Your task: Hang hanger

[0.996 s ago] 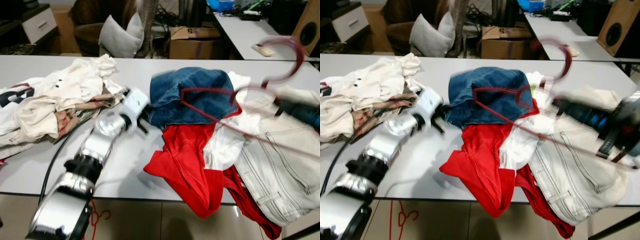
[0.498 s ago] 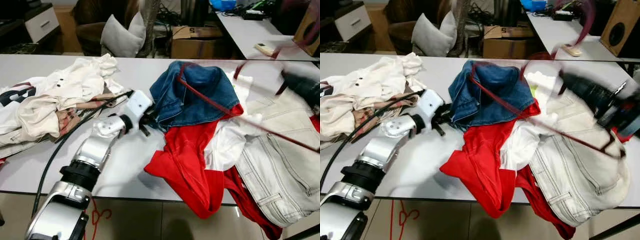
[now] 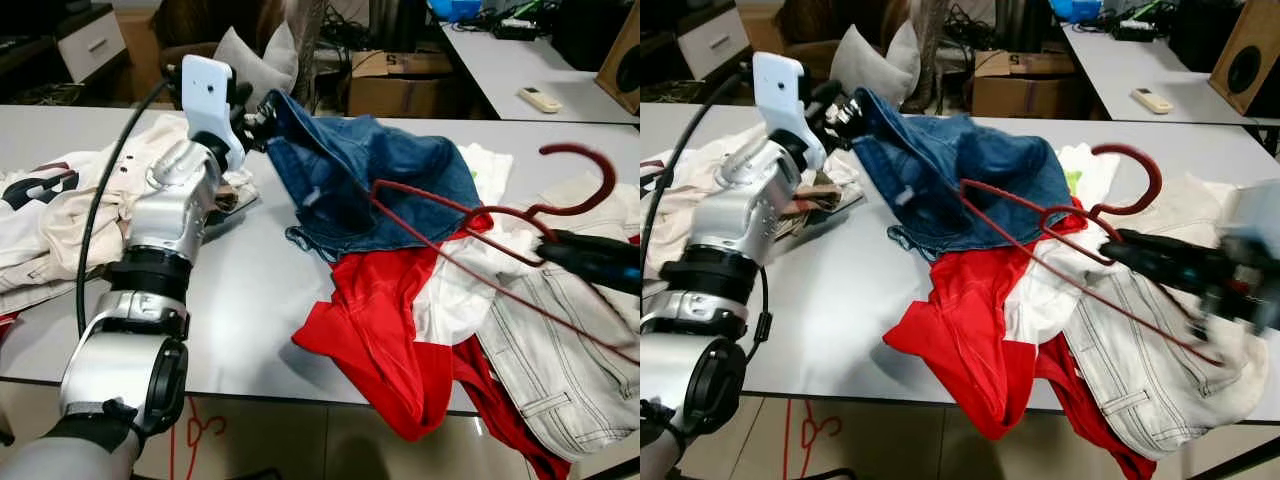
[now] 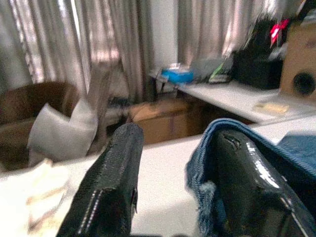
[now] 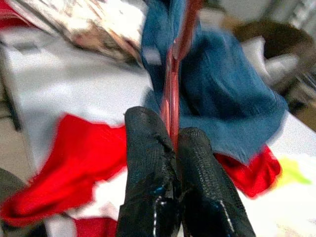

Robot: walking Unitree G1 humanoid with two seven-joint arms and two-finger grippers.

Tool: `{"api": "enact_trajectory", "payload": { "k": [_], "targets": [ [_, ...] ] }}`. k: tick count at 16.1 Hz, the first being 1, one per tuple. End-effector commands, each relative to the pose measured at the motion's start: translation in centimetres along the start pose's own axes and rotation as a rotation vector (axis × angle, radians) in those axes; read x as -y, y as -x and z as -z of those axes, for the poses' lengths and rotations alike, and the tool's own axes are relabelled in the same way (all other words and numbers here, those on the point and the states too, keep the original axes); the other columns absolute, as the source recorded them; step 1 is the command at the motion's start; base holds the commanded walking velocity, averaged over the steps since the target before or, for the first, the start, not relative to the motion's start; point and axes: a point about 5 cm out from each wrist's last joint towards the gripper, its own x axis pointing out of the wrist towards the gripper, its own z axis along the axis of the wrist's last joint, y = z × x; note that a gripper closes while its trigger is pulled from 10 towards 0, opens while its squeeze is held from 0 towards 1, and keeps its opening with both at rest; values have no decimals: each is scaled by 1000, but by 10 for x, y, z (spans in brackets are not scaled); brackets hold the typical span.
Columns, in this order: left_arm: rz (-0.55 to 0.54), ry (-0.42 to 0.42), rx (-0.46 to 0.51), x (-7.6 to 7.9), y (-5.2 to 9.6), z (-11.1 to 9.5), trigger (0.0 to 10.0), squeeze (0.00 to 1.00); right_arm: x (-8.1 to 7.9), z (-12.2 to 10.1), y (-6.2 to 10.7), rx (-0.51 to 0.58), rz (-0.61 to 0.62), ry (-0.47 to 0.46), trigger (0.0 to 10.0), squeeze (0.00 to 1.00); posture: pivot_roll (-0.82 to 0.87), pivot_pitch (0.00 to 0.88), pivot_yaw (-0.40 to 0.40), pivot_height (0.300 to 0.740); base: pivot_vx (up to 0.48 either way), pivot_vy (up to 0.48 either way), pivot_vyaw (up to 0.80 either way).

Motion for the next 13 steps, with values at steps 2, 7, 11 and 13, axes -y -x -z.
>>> {"api": "enact_trajectory", "payload": {
  "k": [2,7,11,13],
  "targets": [
    [48,-28,-97,7,4,25,10000,1000,3,-18,9,66,21,50,10000,0,-134,0,68,740,0,0,0],
    [181,-103,-241,25,26,75,10000,1000,20,-41,25,236,168,40,10000,0,-126,0,61,740,0,0,0],
    [321,-110,-120,36,30,53,10000,1000,42,-16,5,119,329,3,10000,0,-116,0,52,740,0,0,0],
    [294,-87,-46,35,26,38,10000,1000,37,-6,-7,56,291,12,10000,0,-116,0,50,740,0,0,0]
  ]
}}
